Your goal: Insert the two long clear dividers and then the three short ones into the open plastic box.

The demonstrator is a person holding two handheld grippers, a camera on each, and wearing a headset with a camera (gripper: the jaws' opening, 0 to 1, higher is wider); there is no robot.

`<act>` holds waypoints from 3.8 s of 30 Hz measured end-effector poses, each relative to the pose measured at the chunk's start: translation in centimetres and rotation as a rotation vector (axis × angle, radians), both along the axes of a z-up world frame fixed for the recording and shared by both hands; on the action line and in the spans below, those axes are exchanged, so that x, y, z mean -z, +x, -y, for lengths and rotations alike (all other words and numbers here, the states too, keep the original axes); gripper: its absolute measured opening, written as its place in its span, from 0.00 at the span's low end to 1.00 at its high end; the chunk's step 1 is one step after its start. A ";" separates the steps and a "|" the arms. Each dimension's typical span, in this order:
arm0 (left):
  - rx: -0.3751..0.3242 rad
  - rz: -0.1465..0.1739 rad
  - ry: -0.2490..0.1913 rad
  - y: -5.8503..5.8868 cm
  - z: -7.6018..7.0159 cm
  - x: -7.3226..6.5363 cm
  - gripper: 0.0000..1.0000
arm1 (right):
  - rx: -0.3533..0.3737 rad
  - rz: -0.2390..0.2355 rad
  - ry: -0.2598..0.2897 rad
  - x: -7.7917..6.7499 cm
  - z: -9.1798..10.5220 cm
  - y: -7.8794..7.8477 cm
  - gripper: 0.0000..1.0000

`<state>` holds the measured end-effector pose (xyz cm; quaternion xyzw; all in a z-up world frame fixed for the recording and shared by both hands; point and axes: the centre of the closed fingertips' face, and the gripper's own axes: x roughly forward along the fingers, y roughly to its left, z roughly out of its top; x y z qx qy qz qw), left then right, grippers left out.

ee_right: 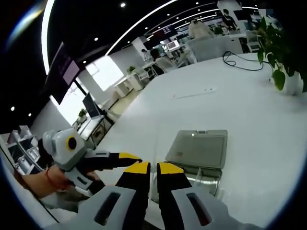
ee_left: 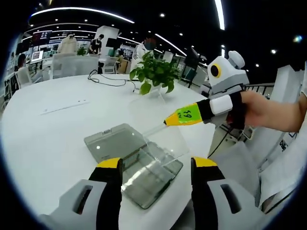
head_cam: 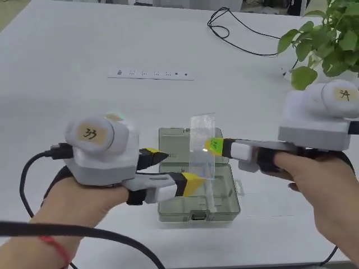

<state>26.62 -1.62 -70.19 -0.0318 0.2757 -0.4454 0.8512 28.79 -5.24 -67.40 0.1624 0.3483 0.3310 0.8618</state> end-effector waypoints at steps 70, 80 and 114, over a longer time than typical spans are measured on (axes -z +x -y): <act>0.260 0.138 0.024 -1.2 -3.4 3.9 0.97 | 0.105 -0.557 -0.268 9.6 -0.5 0.6 0.06; 0.266 0.138 0.012 -1.4 -3.0 3.9 0.96 | 0.089 -0.603 -0.300 10.1 -0.5 -0.4 0.06; 0.250 0.118 -0.002 -1.7 -3.1 4.4 0.95 | 0.090 -0.613 -0.339 11.9 -0.6 -0.6 0.06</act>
